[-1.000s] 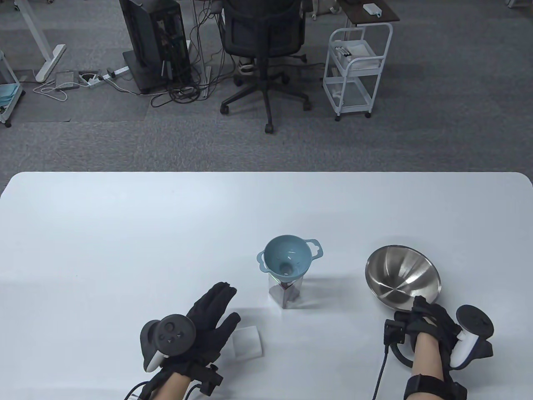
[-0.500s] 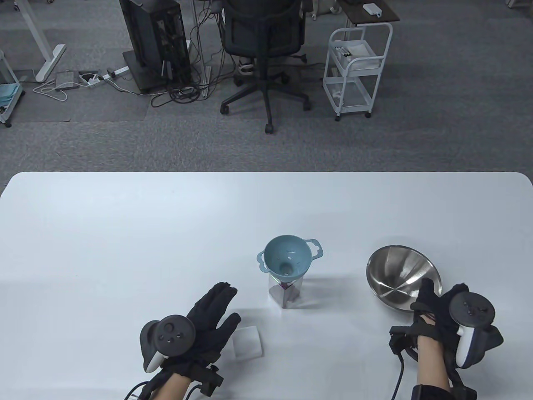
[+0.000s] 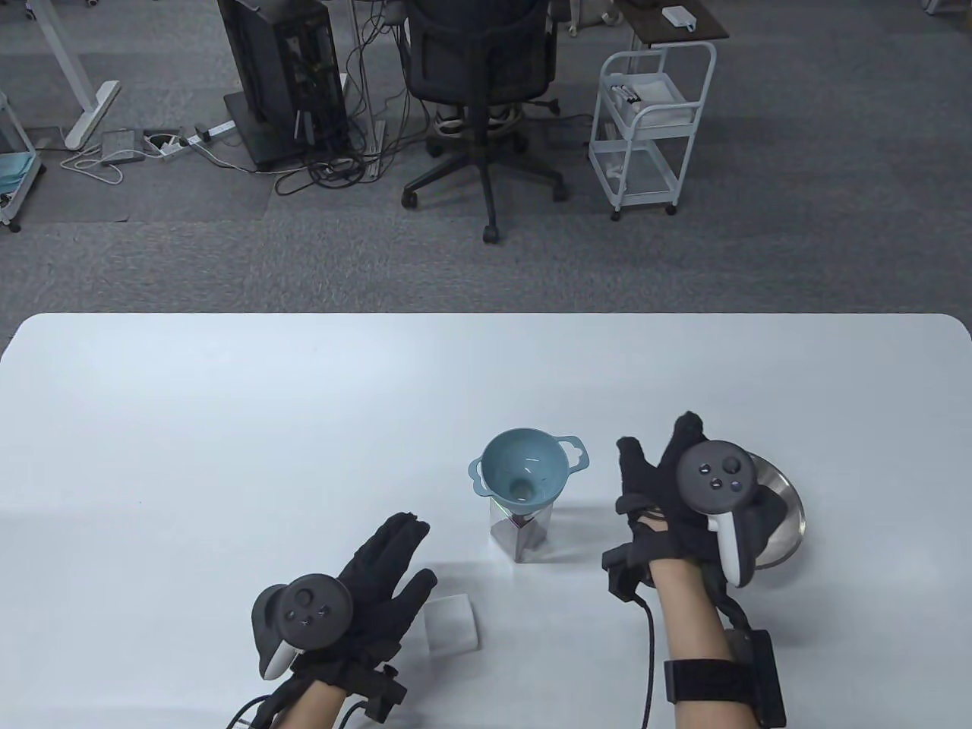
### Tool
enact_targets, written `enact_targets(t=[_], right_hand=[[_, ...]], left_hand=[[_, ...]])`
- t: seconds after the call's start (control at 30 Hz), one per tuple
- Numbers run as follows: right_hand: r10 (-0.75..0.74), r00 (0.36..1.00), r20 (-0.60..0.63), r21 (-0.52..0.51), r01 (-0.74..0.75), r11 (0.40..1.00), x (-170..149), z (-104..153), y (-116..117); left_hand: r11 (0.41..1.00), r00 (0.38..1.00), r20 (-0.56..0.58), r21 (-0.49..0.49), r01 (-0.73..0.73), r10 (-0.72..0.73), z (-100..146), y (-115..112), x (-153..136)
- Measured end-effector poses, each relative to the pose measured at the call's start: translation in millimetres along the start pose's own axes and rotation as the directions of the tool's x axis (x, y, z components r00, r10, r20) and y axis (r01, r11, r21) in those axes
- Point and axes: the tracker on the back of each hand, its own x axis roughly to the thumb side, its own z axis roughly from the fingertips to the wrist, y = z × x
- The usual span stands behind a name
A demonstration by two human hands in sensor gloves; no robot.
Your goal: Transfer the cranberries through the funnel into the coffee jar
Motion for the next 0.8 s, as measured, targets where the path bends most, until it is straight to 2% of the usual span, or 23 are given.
enact_targets(t=[0.13, 0.27, 0.33, 0.53, 0.8], right_hand=[[0.036, 0.999, 0.037, 0.087, -0.039, 0.995, 25, 0, 24], [0.053, 0.998, 0.042, 0.192, -0.060, 0.980, 36, -1, 43], [0.069, 0.997, 0.044, 0.213, -0.077, 0.974, 39, -2, 49], [0.097, 0.995, 0.030, 0.231, -0.101, 0.968, 43, -3, 58], [0.072, 0.997, -0.006, 0.204, -0.070, 0.976, 39, -5, 56]], left_hand=[[1.000, 1.000, -0.004, 0.003, -0.006, 0.006, 0, 1, -1], [1.000, 1.000, -0.005, 0.005, -0.014, 0.014, 1, 1, -1], [1.000, 1.000, -0.005, 0.005, -0.016, 0.016, 1, 1, -1], [1.000, 1.000, -0.007, 0.008, -0.027, 0.027, 1, 2, -2], [0.999, 0.999, -0.011, 0.004, -0.032, 0.032, 1, 2, -2]])
